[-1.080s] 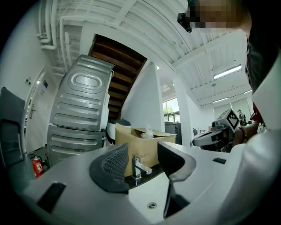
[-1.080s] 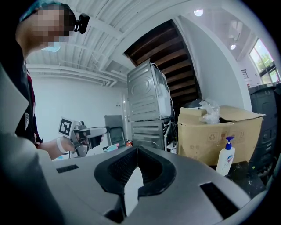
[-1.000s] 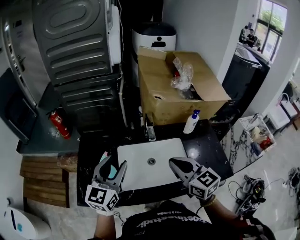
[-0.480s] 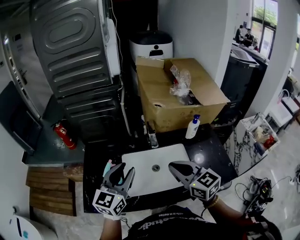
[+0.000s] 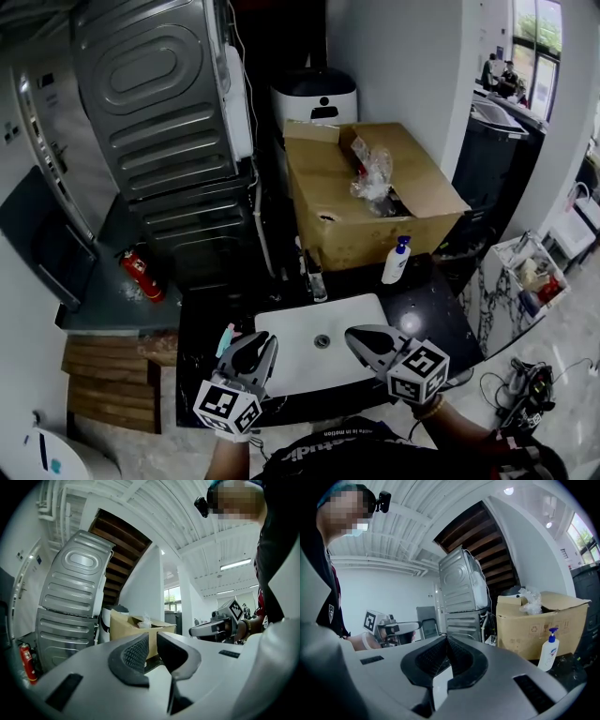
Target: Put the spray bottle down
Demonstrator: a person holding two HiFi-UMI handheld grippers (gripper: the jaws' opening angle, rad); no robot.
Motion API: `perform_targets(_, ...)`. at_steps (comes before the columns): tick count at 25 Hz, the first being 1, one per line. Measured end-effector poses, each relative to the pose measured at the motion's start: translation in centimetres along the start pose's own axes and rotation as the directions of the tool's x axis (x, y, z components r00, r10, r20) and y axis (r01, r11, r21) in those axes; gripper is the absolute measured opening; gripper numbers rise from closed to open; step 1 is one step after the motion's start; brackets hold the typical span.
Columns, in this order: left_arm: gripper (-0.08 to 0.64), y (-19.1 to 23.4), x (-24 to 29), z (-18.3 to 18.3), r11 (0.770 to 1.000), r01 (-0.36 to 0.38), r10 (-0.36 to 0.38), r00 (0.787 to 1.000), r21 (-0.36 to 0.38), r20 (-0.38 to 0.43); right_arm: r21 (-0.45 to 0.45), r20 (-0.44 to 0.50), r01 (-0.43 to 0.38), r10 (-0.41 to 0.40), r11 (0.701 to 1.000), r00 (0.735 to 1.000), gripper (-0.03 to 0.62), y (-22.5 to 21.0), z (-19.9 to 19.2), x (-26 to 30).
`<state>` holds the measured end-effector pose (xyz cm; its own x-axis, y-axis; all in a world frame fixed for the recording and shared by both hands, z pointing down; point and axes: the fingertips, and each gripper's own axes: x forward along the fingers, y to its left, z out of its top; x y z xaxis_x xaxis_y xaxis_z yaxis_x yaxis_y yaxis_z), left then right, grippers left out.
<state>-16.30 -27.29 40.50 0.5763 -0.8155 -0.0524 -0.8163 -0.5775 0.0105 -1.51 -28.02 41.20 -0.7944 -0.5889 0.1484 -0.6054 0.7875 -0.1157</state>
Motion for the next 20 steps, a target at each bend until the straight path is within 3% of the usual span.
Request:
perform_targets(11, 0.015, -1.9, 0.5, -0.5, 0.998, 0.061, -0.061, 0.998, 0.000, 0.011, -0.024, 0.083, -0.022, 0.024, 0.999, 0.996, 0.038, 0.9, 1.2, -0.2)
perform_targets(20, 0.015, -2.0, 0.6, -0.9, 0.998, 0.057, -0.057, 0.998, -0.010, 0.020, -0.030, 0.078, -0.012, 0.014, 0.999, 0.997, 0.038, 1.1, 0.5, -0.1)
